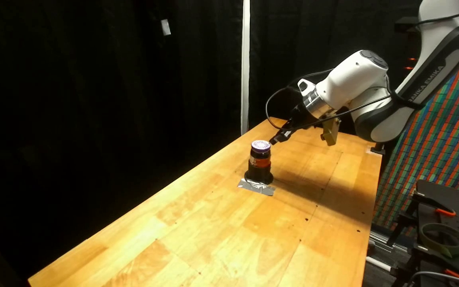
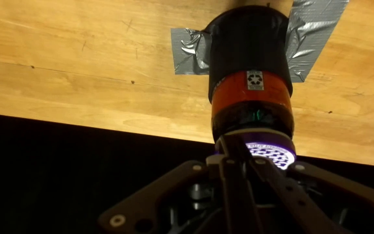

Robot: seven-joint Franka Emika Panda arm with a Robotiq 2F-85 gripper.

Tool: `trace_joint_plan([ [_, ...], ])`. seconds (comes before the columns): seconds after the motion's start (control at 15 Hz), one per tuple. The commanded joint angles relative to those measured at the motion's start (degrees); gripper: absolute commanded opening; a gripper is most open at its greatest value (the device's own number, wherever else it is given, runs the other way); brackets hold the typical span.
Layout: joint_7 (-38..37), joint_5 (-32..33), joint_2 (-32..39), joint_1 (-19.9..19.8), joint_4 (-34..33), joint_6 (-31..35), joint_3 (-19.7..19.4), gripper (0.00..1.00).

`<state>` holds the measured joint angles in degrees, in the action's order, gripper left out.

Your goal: Put the elastic around the bottle

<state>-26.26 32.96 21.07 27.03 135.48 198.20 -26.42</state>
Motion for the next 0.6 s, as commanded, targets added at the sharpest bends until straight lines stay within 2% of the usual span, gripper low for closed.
trace_joint_plan([
  [0.0,1.85,1.16,0.35,-0.49,0.65,4.76,-0.82,0.07],
  [0.2,1.89,3.30,0.49,-2.35,0.68,5.61,0.69,0.07],
  [0.27,11.60,-5.02,-1.91,-10.90,2.46,4.19,11.40,0.34],
  [0.33,1.06,4.16,-0.76,-7.17,1.01,4.99,5.84,0.35],
  [0.4,0.14,7.45,-2.52,-12.46,1.50,2.15,11.54,0.41],
  [0.47,-1.42,10.63,-3.17,-14.55,1.62,0.92,13.46,0.48],
  [0.53,-1.56,11.35,-4.11,-14.45,1.71,-0.90,13.40,0.57],
])
